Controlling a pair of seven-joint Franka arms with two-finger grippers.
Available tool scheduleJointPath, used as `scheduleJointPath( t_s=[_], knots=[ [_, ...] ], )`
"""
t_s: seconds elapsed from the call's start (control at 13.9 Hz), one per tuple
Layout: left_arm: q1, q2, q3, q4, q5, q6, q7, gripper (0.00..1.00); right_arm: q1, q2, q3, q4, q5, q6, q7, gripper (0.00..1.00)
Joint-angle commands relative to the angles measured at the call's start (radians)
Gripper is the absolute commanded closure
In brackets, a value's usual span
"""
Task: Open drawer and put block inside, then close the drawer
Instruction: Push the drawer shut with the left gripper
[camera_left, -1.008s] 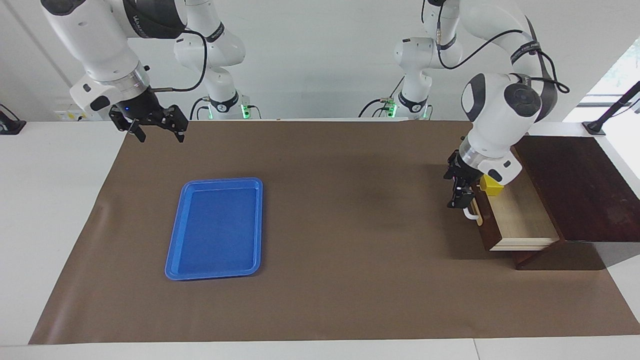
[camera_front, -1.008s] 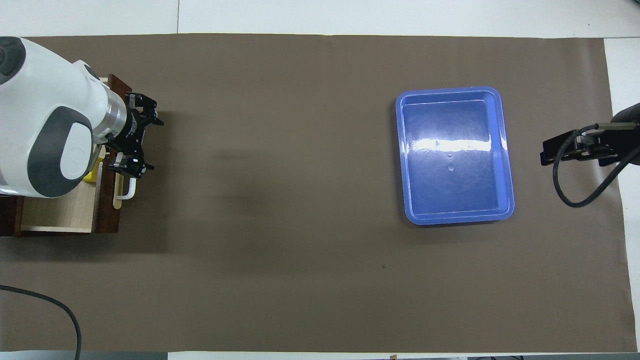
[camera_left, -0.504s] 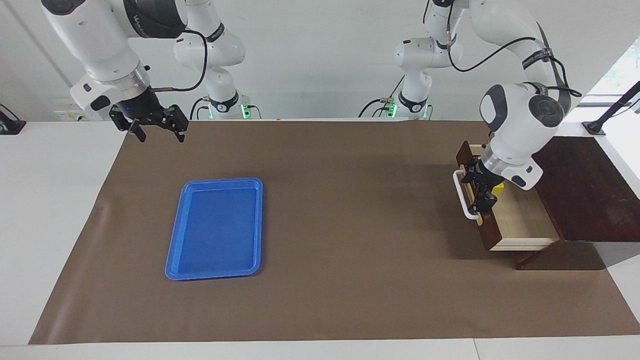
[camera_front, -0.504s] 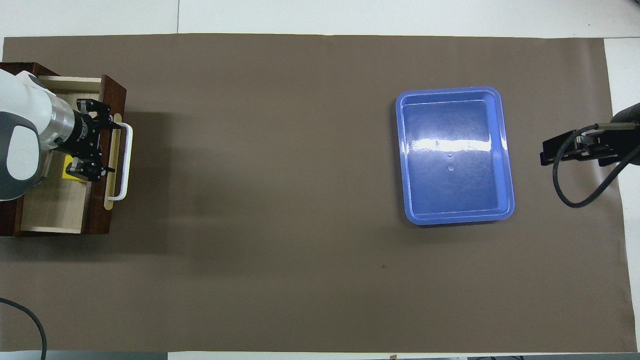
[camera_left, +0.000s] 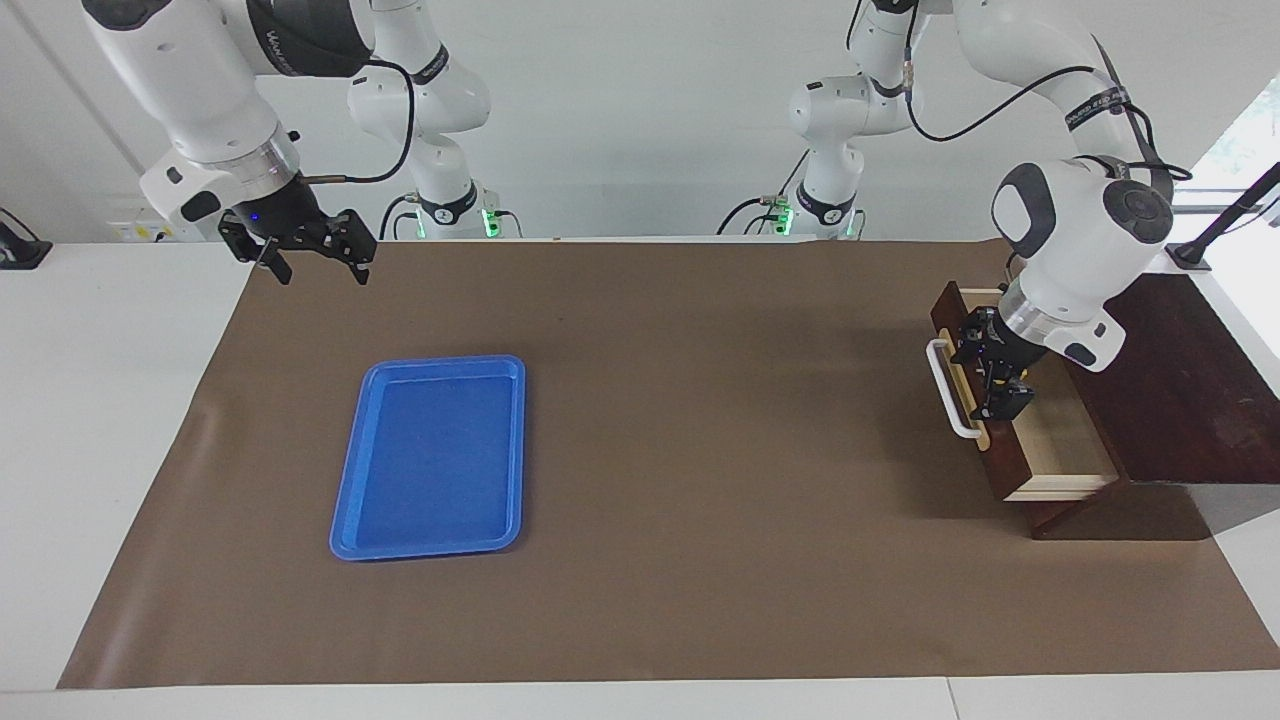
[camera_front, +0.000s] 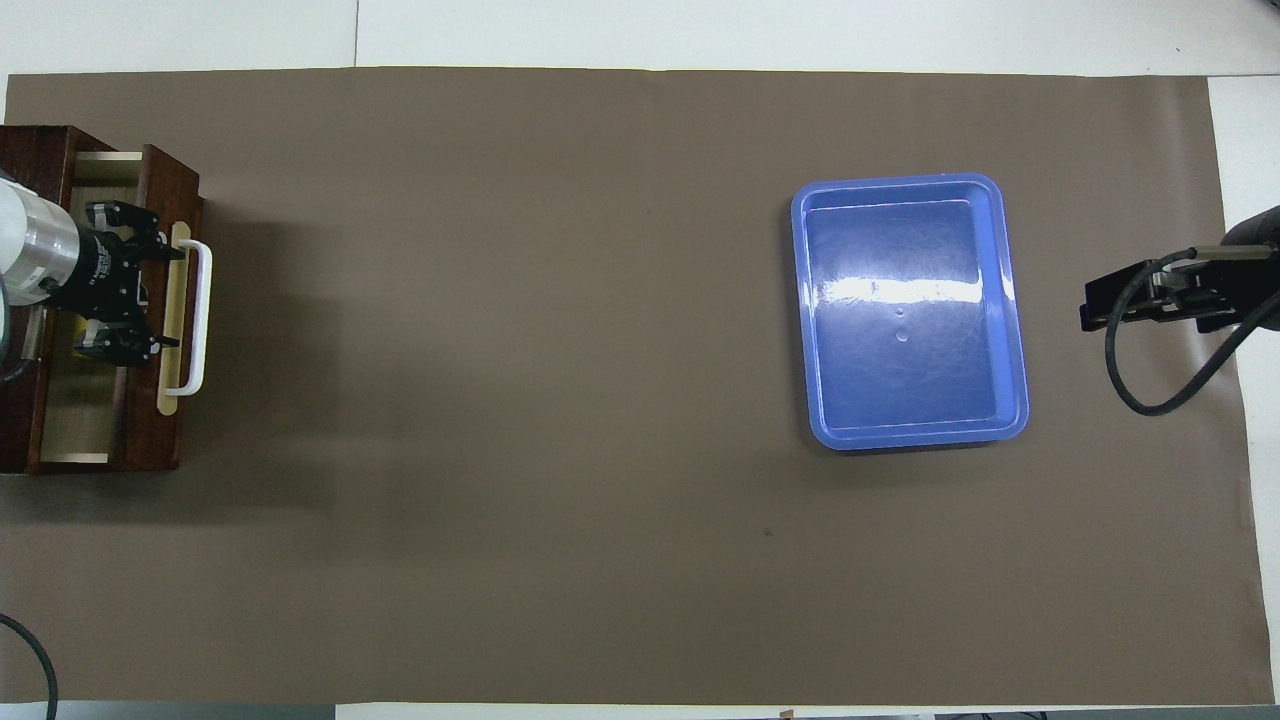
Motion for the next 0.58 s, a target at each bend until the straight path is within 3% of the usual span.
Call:
scheduleJointPath(
  t_s=[0.0,0.5],
  knots=[
    [0.066,-0.025,-0.002,-0.034,0.013,0.009,0.065,0.0,-0.011,-0.025,0.011,-0.029,-0.009,0.009,-0.012,0.0],
    [0.115,-0.026,-0.002,-0.028,0.013,0.002,0.125,0.0,-0.011,-0.025,0.011,-0.027,-0.009,0.009,-0.012,0.0]
  ],
)
